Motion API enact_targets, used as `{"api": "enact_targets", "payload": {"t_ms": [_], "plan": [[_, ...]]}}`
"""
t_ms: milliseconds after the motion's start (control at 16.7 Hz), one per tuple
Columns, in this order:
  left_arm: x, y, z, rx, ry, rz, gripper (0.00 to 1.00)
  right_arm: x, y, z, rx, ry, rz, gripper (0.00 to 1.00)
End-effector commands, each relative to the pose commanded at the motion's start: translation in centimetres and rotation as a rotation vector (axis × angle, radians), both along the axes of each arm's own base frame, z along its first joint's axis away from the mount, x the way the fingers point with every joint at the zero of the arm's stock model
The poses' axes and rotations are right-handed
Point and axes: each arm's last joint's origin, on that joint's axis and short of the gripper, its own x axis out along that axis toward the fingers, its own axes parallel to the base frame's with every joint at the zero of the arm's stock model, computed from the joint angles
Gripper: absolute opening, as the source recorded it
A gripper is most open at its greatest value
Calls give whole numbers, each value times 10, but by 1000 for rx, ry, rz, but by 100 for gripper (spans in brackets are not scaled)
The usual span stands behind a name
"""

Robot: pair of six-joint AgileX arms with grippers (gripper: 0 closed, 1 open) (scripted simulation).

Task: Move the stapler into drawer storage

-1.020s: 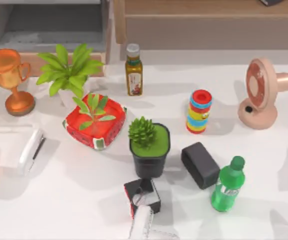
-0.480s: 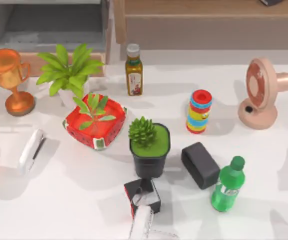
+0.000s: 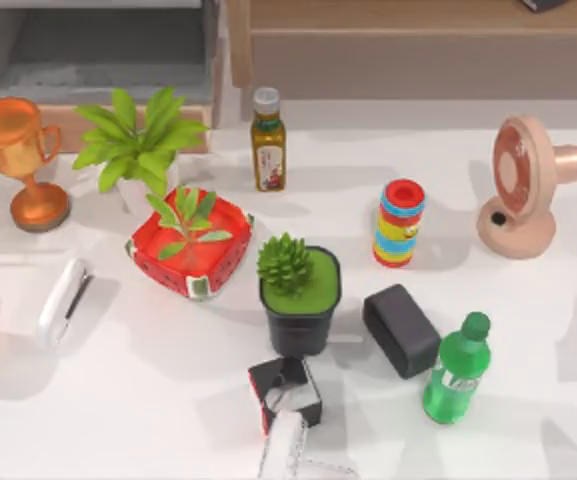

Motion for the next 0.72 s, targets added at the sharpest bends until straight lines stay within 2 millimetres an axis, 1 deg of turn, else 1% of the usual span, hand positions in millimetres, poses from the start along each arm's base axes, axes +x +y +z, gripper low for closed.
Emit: {"api": "enact_targets", "payload": {"t_ms": [480,720], "plan": [[-1,0,0,2,-2,-1,100,0,0,0,0,0,0,100],[-19,0,0,0,0,-1,100,0,0,0,0,0,0,100]]}}
